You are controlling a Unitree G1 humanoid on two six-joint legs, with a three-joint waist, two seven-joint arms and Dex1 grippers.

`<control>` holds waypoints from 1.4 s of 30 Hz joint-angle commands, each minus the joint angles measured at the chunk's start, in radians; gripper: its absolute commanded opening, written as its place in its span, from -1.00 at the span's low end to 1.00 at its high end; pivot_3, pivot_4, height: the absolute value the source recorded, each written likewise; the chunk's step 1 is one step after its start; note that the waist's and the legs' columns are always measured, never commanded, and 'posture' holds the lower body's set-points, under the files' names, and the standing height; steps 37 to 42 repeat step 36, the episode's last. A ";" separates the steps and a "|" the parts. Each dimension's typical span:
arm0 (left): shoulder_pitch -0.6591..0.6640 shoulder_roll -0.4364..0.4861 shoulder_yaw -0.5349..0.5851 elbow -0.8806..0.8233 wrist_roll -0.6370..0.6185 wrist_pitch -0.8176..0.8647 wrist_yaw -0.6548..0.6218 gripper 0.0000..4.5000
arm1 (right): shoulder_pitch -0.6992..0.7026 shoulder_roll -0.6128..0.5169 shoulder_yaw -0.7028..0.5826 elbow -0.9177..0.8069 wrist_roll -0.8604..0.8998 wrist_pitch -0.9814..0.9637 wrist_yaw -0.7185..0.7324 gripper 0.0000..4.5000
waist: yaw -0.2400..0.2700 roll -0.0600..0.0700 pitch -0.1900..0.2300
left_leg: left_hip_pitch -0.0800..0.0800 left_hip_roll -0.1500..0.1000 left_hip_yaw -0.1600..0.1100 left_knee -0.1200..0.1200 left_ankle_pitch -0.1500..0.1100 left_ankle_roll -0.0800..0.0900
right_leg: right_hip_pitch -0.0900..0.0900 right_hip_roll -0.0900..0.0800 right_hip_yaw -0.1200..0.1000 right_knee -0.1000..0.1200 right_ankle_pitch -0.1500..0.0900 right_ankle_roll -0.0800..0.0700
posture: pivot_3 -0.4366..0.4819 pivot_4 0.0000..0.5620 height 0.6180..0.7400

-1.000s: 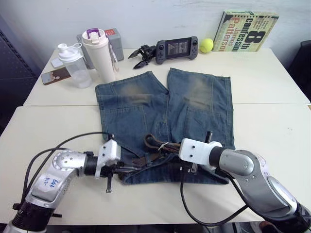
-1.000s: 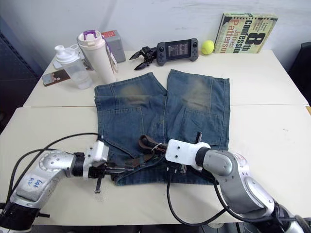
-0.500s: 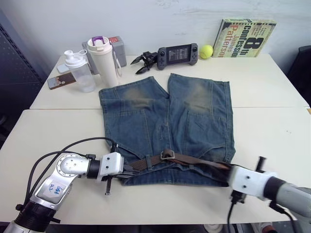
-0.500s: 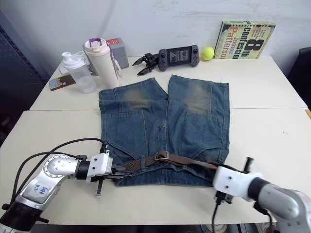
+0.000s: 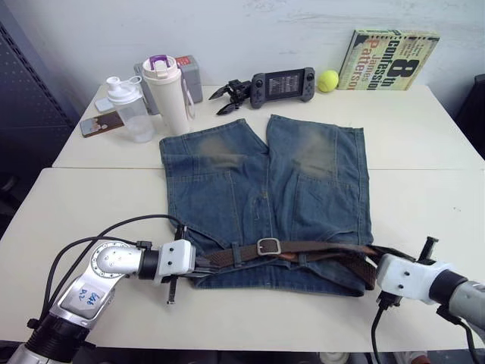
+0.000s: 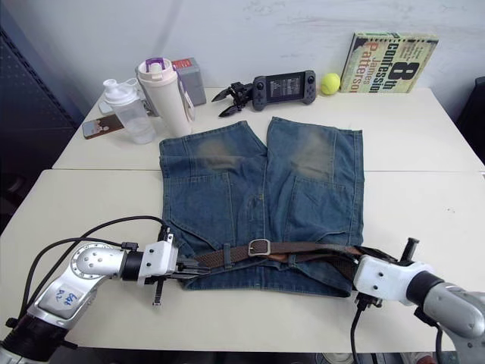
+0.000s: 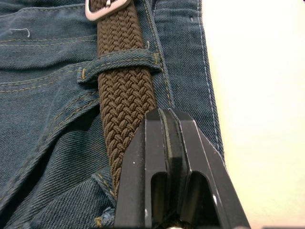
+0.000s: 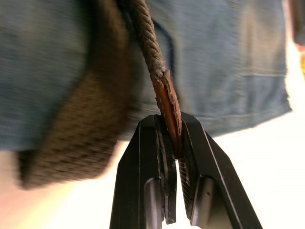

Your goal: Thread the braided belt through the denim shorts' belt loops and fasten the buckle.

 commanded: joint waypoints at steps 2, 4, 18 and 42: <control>0.014 -0.003 0.082 0.031 -0.020 0.005 0.022 -0.85 | 0.002 0.021 0.019 -0.032 0.024 0.093 0.021 -0.46 | 0.000 0.000 0.000 | 0.000 0.000 0.000 0.000 0.000 0.000 | 0.000 0.000 0.000 0.000 0.000 0.000 | -0.05 -0.47 0.98; 0.020 0.000 0.115 0.006 -0.071 0.035 0.006 -0.58 | 0.001 0.024 0.002 -0.044 0.060 0.155 0.040 -0.09 | 0.000 -0.001 0.001 | -0.001 0.001 0.000 0.000 0.000 0.000 | -0.001 0.000 0.000 0.000 0.000 0.000 | -0.05 -0.47 0.98; 0.001 0.066 0.489 -0.210 -0.539 0.525 0.121 0.56 | -0.357 -0.049 -0.361 -0.223 0.972 0.848 0.101 1.00 | 0.001 -0.004 0.010 | -0.004 0.007 -0.001 0.000 -0.001 -0.003 | -0.003 0.000 -0.001 -0.002 0.000 0.000 | -0.05 -0.47 0.98; 0.047 -0.069 0.523 -0.193 -0.423 0.431 0.255 0.56 | -0.490 0.031 -0.116 -0.112 0.793 0.800 -0.154 1.00 | 0.007 -0.005 0.011 | -0.023 0.005 0.000 0.004 0.001 -0.008 | -0.023 0.000 0.000 0.001 0.000 0.000 | -0.05 -0.47 0.98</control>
